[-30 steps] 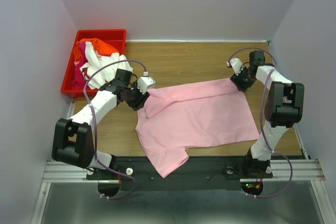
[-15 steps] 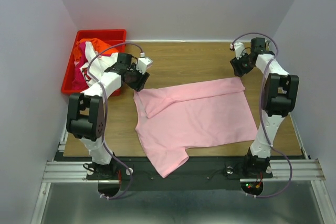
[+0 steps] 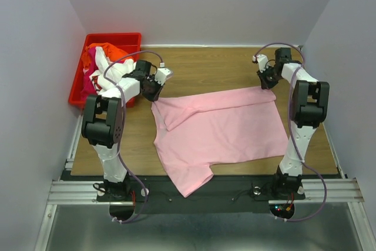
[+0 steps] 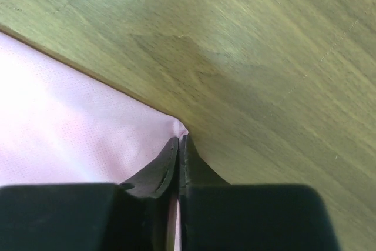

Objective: Fold and stack the t-shirts
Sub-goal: Fold the tshirt

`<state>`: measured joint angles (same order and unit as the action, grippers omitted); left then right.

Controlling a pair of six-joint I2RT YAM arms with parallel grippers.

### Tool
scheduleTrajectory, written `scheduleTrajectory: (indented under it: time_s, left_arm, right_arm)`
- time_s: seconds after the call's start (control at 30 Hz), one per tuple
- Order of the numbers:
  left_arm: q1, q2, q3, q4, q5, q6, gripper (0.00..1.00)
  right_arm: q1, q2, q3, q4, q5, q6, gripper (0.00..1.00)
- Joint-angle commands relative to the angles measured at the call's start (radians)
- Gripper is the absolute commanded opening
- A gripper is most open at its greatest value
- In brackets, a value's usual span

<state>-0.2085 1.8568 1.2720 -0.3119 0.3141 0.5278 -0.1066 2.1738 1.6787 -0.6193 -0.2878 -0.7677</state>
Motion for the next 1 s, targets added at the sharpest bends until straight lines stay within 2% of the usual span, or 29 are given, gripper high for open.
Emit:
scheduleTrajectory:
  time_s: [0.0,0.03,0.47,0.53,0.57,0.63,0.73,0.83,0.97]
  left_arm:
    - [0.020,0.015,0.078,-0.010,0.006,0.006,0.06]
    - [0.027,0.034,0.092,-0.010,0.008,0.003,0.00]
    - [0.032,0.222,0.329,0.045,-0.064,-0.023,0.01]
    - [0.035,0.223,0.382,0.019,-0.032,-0.022,0.15]
    - [0.037,0.207,0.385,0.019,-0.009,-0.019,0.31]
    - [0.034,0.138,0.366,0.031,0.051,-0.029,0.43]
    - [0.023,0.059,0.340,0.045,0.108,-0.051,0.43]
    - [-0.017,0.047,0.328,0.042,0.102,-0.060,0.43]
    - [-0.074,0.093,0.329,0.033,0.092,-0.057,0.37]
  right_arm:
    - [0.001,0.029,-0.030,0.015,0.094,-0.022,0.00]
    - [-0.002,0.032,-0.030,0.029,0.104,-0.022,0.01]
    - [-0.010,0.112,0.078,0.078,0.176,0.036,0.01]
    - [-0.010,0.098,0.084,0.076,0.155,0.056,0.27]
    - [-0.010,0.087,0.079,0.075,0.145,0.077,0.37]
    - [-0.010,0.035,0.064,0.075,0.118,0.099,0.55]
    - [-0.010,-0.020,0.050,0.075,0.095,0.120,0.61]
    - [-0.010,-0.072,0.041,0.075,0.082,0.140,0.61]
    - [-0.010,-0.104,0.029,0.069,0.049,0.174,0.51]
